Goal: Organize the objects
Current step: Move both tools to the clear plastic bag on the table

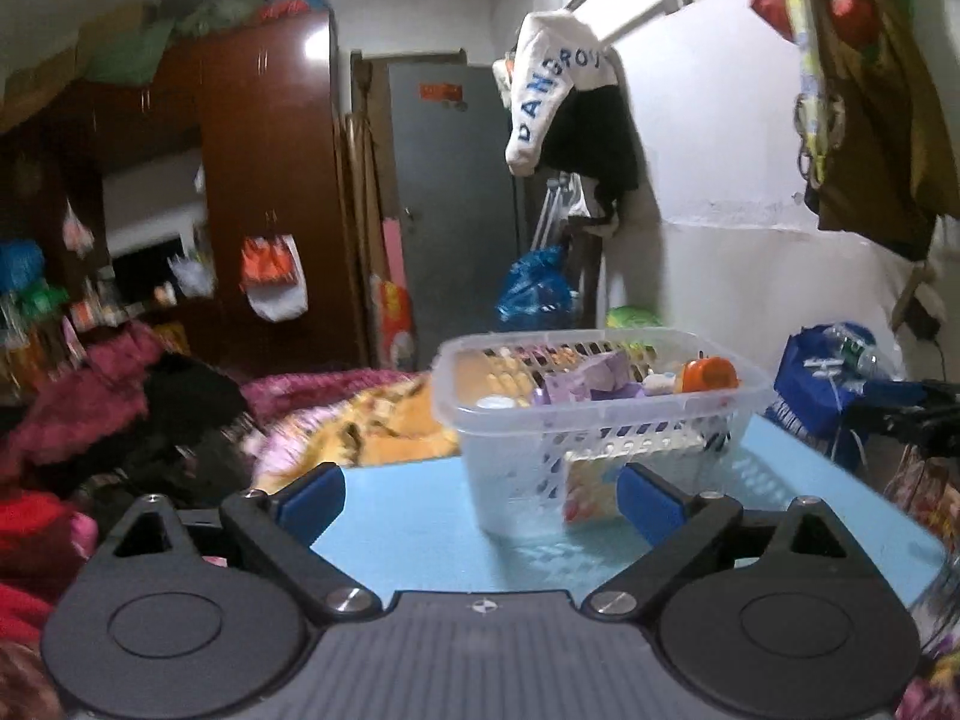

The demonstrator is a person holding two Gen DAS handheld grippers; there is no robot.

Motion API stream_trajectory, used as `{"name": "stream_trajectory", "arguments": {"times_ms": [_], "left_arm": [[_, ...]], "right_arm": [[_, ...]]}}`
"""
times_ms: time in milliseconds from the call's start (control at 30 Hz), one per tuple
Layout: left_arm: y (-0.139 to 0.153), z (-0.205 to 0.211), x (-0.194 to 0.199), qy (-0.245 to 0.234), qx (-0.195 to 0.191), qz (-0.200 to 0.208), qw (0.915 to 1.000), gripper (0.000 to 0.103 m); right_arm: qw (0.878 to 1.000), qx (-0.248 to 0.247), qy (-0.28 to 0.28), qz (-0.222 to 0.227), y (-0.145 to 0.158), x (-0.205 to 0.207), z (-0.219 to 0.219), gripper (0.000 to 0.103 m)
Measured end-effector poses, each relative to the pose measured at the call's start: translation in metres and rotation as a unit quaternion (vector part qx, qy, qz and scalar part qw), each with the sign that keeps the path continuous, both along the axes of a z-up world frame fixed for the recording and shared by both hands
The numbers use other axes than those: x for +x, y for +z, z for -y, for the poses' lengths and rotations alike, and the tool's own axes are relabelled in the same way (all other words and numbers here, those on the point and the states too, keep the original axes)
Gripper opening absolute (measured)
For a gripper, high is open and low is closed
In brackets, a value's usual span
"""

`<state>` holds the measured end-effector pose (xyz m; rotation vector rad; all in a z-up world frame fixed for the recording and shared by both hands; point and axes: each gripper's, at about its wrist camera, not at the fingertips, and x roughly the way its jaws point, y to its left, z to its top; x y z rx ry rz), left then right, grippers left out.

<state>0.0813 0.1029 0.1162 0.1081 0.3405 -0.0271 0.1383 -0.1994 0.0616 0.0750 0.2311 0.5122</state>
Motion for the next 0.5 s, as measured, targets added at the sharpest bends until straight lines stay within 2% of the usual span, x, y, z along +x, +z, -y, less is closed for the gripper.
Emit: {"name": "stream_trajectory", "arguments": {"times_ms": [67,167,367,500], "left_arm": [[0.002,0.001,-0.019,-0.001,0.011,0.009,0.9999,0.099],[-0.012,0.001,-0.033,-0.019,-0.005,0.011,0.9997,0.099],[-0.09,0.01,-0.022,-0.04,-0.064,-0.016,0.997,0.098],[-0.125,0.016,-0.022,-0.031,-0.072,-0.017,0.9968,0.097]], "right_arm": [[1.0,-0.015,0.004,-0.001,-0.009,-0.007,-0.007,0.103],[1.0,-0.014,0.017,-0.01,-0.029,-0.019,-0.012,0.103],[0.999,-0.005,0.011,-0.038,-0.065,-0.024,-0.018,0.103],[0.998,-0.002,0.012,-0.066,-0.079,-0.014,-0.017,0.103]]}}
